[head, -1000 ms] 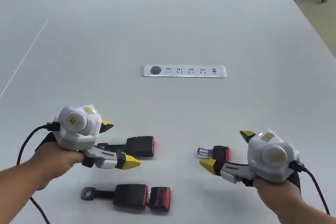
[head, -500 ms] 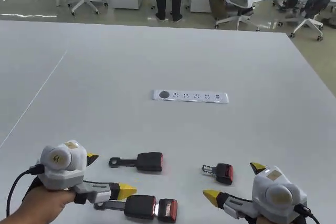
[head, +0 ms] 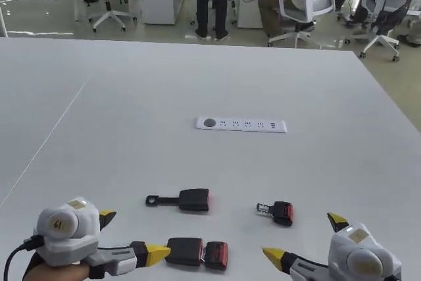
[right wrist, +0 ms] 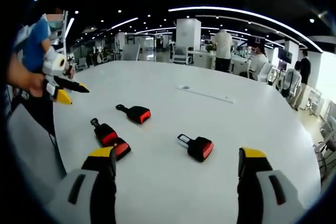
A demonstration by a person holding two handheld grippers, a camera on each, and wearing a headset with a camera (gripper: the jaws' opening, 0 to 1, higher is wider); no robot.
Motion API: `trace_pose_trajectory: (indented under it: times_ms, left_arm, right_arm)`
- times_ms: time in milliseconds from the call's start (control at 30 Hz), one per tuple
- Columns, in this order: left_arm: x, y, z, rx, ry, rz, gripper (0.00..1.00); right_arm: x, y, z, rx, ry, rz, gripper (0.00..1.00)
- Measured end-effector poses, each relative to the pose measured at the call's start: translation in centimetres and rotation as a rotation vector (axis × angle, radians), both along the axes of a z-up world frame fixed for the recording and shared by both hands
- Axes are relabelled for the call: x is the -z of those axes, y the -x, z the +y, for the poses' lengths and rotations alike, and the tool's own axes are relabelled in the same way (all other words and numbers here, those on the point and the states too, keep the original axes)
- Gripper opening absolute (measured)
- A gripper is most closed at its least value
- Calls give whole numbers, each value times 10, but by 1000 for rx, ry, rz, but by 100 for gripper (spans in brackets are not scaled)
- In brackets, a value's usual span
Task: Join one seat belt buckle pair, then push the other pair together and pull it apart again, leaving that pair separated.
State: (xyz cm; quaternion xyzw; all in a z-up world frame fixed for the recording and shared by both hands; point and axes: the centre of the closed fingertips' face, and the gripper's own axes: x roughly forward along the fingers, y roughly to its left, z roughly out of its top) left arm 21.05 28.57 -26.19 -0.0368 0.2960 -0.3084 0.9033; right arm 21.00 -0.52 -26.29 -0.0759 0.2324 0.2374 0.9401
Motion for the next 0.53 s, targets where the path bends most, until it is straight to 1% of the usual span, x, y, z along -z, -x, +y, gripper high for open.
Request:
trace_pose_trajectory:
  times_ms: [33, 67, 100, 133, 233, 300, 333, 400, 433, 533]
  left_arm:
    - [-3, 4, 1, 1, -3, -9, 100]
    - [-5, 8, 3, 3, -7, -7, 100]
    - [-5, 10, 5, 6, -10, -13, 100]
    - [-9, 13, 8, 6, -11, -31, 100]
    - [-15, 23, 14, 4, 0, -35, 100]
    - [-18, 28, 17, 15, -11, -48, 100]
    - [-18, 30, 19, 20, -13, -48, 100]
    - [-18, 35, 23, 25, 2, -33, 100]
    - [-20, 38, 24, 22, 5, -32, 100]
    - [-24, 42, 30, 11, 9, -46, 100]
  right_arm:
    - [-2, 3, 0, 1, 0, -3, 99]
    - [-6, 7, 1, 1, 2, -9, 99]
    - [-9, 10, 2, -3, -5, -17, 99]
    - [-14, 14, 4, -8, -11, -27, 100]
    - [-19, 21, 2, -11, -11, -39, 100]
    - [-20, 26, 0, -7, -16, -36, 100]
    - [-21, 29, 0, -8, -15, -36, 100]
    - [-23, 34, -1, -19, -6, -42, 100]
    - [-24, 36, -1, -23, -5, -42, 100]
    - [-22, 43, -4, -18, 0, -36, 100]
